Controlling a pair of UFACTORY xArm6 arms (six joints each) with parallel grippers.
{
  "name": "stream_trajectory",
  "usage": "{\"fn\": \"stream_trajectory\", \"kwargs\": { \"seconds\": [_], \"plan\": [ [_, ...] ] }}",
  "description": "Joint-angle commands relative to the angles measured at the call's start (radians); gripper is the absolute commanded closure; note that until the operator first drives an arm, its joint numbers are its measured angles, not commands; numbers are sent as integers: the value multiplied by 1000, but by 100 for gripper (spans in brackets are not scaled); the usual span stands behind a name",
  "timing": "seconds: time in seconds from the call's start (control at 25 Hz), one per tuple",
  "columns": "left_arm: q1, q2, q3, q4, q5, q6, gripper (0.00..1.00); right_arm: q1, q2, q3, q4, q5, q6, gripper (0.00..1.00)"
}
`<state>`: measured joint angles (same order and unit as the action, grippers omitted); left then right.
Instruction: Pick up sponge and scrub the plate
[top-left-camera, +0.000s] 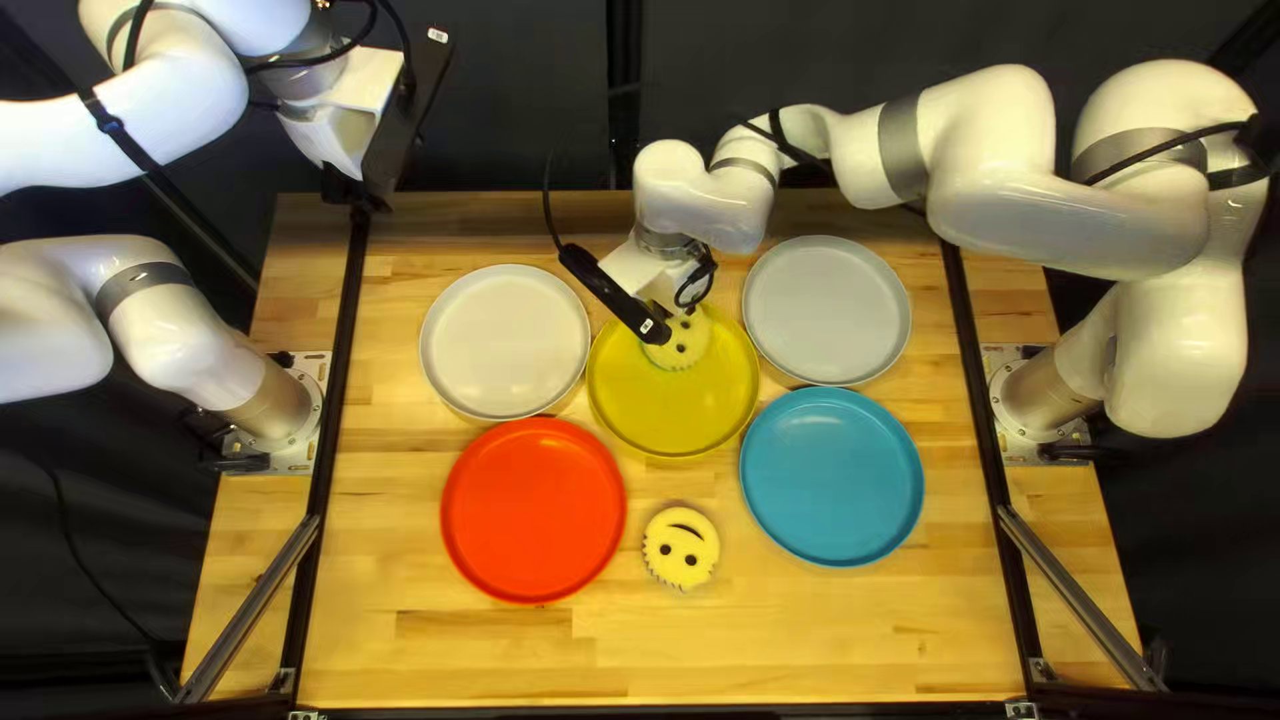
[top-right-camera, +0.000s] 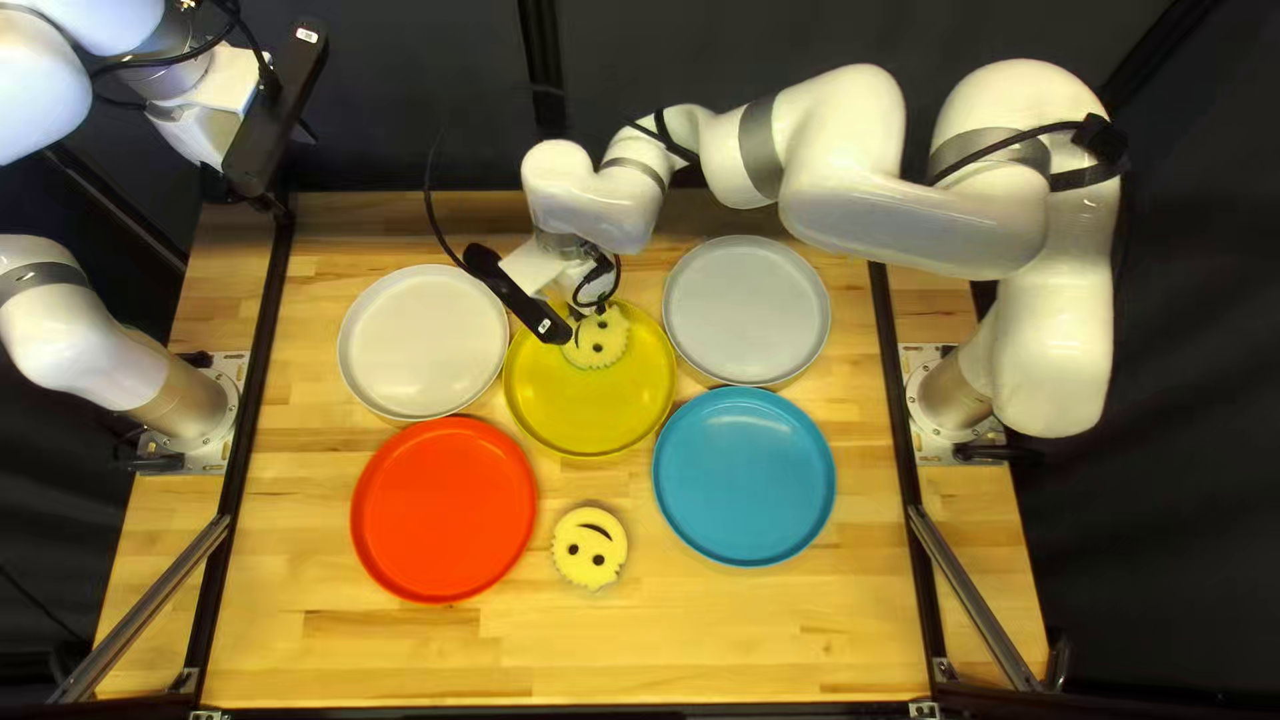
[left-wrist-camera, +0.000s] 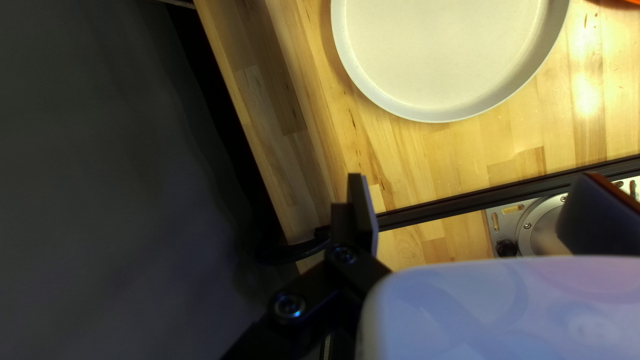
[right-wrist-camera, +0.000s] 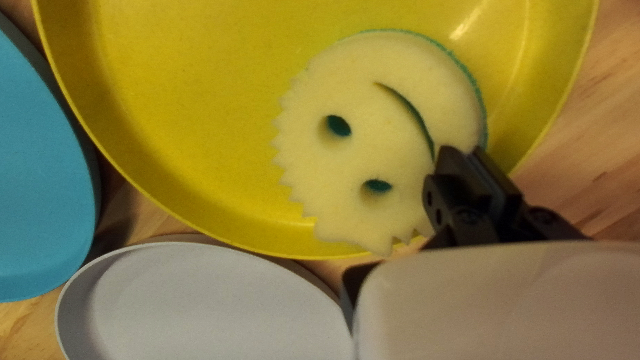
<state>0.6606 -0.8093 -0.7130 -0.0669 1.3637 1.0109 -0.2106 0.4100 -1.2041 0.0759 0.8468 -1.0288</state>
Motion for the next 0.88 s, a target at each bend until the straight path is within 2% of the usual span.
{"fn": "stream_trajectory", "kwargs": {
  "seconds": [0.04,0.24,0.36,0.56,0.88],
  "plan": [
    [0,0,0,0,0,0,0,56,-74,105,-3,-48,32,100],
    [0,0,0,0,0,0,0,108,-134,199,-18,-89,57,100],
    [0,0,0,0,0,0,0,111,-145,214,-26,-96,50,100],
    [0,0,0,0,0,0,0,46,-84,148,-14,-86,-16,100],
    [0,0,0,0,0,0,0,-37,34,-41,29,16,-86,100]
  ]
}}
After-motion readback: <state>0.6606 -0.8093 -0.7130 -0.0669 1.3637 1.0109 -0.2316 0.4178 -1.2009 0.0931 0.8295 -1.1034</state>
